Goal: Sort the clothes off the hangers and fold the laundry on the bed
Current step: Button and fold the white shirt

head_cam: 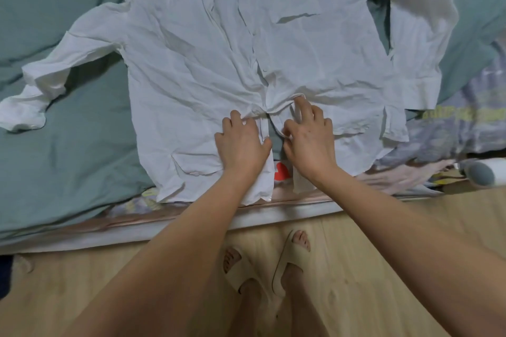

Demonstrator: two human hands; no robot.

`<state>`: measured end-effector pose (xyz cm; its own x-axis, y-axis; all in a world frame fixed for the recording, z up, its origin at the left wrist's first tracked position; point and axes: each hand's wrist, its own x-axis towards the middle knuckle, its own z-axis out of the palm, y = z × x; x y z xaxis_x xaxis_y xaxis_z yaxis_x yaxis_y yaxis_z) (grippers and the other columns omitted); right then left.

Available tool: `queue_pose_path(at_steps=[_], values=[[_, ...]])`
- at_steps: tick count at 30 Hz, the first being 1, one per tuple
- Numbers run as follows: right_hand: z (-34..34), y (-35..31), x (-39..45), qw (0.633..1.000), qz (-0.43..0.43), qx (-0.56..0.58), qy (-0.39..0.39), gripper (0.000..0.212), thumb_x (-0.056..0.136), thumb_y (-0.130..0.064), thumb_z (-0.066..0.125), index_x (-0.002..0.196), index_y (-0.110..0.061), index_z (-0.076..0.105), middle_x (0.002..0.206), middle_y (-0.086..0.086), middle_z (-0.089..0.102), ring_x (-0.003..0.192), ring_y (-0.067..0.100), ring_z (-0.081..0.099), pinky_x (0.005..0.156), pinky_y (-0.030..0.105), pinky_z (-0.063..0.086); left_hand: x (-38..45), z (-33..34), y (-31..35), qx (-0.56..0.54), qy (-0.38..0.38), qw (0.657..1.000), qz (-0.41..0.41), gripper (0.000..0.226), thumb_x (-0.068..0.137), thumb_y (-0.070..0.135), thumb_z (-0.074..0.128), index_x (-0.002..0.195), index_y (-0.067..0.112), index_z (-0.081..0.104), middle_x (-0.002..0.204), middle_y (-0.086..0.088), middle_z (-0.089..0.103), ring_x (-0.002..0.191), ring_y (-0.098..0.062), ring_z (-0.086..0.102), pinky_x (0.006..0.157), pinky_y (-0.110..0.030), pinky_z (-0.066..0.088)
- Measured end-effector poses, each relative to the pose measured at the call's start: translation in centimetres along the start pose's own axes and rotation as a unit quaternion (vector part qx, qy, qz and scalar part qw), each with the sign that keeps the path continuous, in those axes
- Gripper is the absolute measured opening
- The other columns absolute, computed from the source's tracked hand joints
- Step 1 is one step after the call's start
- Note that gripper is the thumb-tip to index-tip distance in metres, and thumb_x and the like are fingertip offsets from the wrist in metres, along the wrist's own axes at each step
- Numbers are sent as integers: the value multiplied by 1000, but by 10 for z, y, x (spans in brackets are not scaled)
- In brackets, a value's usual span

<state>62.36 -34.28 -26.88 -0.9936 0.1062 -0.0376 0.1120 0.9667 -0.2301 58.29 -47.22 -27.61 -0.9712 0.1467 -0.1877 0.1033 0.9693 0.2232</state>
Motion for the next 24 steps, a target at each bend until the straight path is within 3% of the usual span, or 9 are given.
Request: queue_pose_path(at_steps=[4, 7, 10, 13, 16, 17, 19, 21, 24], values=[[-4, -4, -1, 995, 14, 85, 58, 4, 71, -6, 68, 71, -10, 68, 120, 15, 54, 102, 37, 50, 77, 38, 33, 5, -8, -5, -176, -29, 984, -13, 7, 84, 28, 63, 82, 22, 59, 104, 0, 46, 108, -23, 47, 85, -33, 39], [-12, -15, -11, 986, -9, 138, 95, 9, 81, -6, 63, 72, -6, 63, 90, 11, 56, 80, 28, 51, 63, 34, 38, 6, -34, -23, -336, -81, 938, 5, 13, 87, 23, 65, 79, 24, 55, 103, -2, 50, 105, -12, 53, 84, -21, 35], [-12, -34, -22, 973, -15, 223, 60, 15, 89, -8, 52, 74, -4, 54, 71, 11, 53, 63, 29, 52, 55, 42, 43, -1, -64, -43, -447, -119, 886, 13, 16, 90, 21, 63, 78, 29, 56, 104, 4, 53, 107, 3, 54, 89, -18, 35], [0, -41, -23, 977, -7, 192, -90, 17, 90, -13, 52, 76, -5, 57, 77, 12, 54, 69, 30, 52, 60, 38, 39, -2, -80, -51, -490, -137, 861, 13, 15, 92, 17, 62, 81, 28, 59, 103, 8, 54, 116, 0, 54, 92, -22, 37], [-2, -36, -19, 955, -3, 132, -267, 17, 89, -12, 52, 76, -8, 63, 84, 14, 63, 81, 33, 58, 64, 32, 38, -3, -85, -47, -454, -142, 879, 25, 18, 92, 17, 62, 79, 29, 57, 101, 8, 53, 114, -3, 54, 93, -16, 35], [-8, -33, -19, 960, 4, 135, -247, 16, 88, -12, 51, 81, -8, 66, 85, 15, 66, 83, 33, 60, 65, 32, 41, -4, -85, -45, -423, -145, 894, 37, 16, 91, 19, 62, 79, 28, 57, 97, 9, 51, 109, -5, 55, 88, -10, 35], [-27, -24, -19, 985, 26, 162, -52, 12, 87, -15, 55, 88, -8, 65, 84, 9, 65, 81, 29, 59, 62, 35, 42, -5, -80, -41, -359, -139, 921, 61, 9, 91, 21, 62, 82, 22, 59, 90, 8, 45, 95, -10, 55, 80, -7, 39], [-44, -16, -16, 982, 30, 141, 125, 21, 81, -23, 67, 94, -8, 59, 90, 7, 59, 83, 26, 53, 63, 33, 38, -7, -73, -38, -322, -118, 936, 77, 8, 90, 21, 63, 85, 16, 60, 88, 4, 44, 85, -14, 54, 81, -20, 47], [-36, -9, 1, 995, 26, 58, 77, 60, 69, -48, 73, 107, -6, 53, 105, 11, 53, 93, 30, 50, 72, 39, 39, -6, -65, -29, -296, -102, 946, 88, 8, 88, 21, 64, 83, 18, 59, 90, 2, 45, 83, -12, 54, 82, -28, 48]])
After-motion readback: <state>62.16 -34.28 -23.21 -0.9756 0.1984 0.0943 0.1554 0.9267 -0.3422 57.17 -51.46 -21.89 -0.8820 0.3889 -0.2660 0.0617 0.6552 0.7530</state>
